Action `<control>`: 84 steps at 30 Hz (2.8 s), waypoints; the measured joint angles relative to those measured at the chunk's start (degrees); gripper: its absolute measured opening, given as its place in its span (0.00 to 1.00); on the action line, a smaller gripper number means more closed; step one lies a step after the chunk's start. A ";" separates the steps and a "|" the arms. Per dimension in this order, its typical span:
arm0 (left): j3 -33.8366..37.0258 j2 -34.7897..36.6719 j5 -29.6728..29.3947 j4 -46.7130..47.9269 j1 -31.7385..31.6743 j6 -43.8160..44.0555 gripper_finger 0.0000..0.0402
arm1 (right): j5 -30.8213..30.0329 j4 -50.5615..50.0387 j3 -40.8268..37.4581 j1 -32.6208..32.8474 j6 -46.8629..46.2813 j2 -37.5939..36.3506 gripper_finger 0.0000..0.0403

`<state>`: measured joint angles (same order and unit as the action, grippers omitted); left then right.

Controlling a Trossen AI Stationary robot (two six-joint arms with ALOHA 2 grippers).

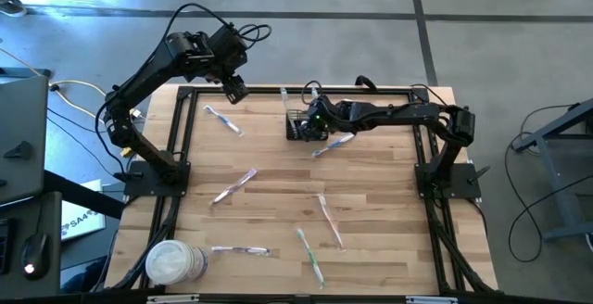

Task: Pick & Place toothbrushing station
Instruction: Put the blue mouthwash into the mesh organizer

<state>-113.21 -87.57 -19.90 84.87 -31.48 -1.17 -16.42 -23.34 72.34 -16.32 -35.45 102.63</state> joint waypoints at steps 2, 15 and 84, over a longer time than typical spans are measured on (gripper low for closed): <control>0.00 0.00 0.00 0.01 0.00 0.00 0.55 | 0.60 -0.04 0.00 0.02 0.93 0.01 0.23; 0.00 0.00 -0.02 0.01 0.01 0.00 0.55 | 1.70 -2.00 0.05 0.03 3.85 0.02 0.23; 0.00 0.00 1.42 -0.35 0.02 -0.14 0.55 | 4.36 -19.31 8.81 -0.46 11.14 1.92 0.23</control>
<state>-113.21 -87.57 -18.48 84.53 -31.46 -1.31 -12.06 -42.66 81.14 -16.78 -24.32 104.55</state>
